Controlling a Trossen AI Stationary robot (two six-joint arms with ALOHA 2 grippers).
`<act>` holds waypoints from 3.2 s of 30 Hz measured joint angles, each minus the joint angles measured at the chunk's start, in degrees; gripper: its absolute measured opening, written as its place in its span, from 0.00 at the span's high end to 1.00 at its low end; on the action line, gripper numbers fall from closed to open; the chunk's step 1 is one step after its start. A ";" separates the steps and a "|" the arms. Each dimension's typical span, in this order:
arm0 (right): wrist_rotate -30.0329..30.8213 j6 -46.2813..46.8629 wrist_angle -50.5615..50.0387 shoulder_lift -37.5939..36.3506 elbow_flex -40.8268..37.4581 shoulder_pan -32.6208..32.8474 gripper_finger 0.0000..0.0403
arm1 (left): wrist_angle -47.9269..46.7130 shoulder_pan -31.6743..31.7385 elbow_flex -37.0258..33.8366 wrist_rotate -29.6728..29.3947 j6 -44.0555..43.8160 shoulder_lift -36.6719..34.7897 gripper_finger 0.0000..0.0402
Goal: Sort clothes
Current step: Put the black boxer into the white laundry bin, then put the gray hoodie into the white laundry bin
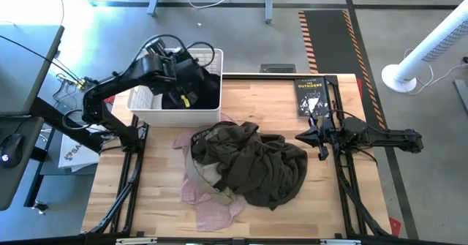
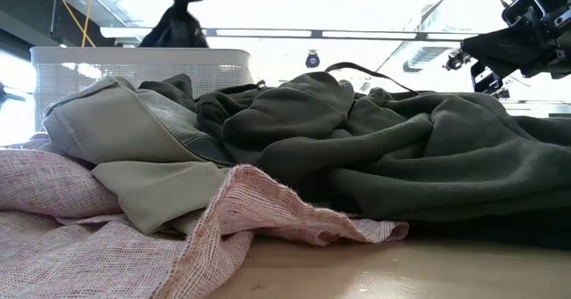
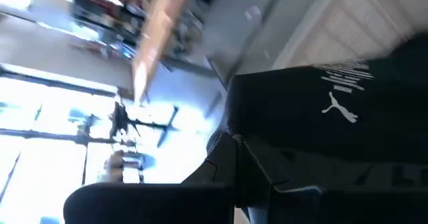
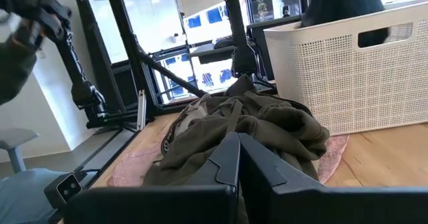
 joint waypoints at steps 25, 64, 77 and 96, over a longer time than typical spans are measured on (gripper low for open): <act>0.00 0.00 0.00 0.00 0.00 0.00 1.00 | 41.33 21.20 -45.15 37.98 7.69 -4.08 0.87; 0.00 0.00 0.00 0.00 -0.02 0.02 1.00 | 55.97 25.97 -52.98 54.18 4.02 -1.83 0.68; 0.01 0.00 -0.01 0.00 -0.01 0.01 1.00 | 48.49 28.72 -50.12 52.58 5.66 -5.94 0.68; 0.00 0.00 -0.01 0.00 0.00 0.02 1.00 | 49.06 -7.13 -50.85 38.27 -11.03 -47.84 0.68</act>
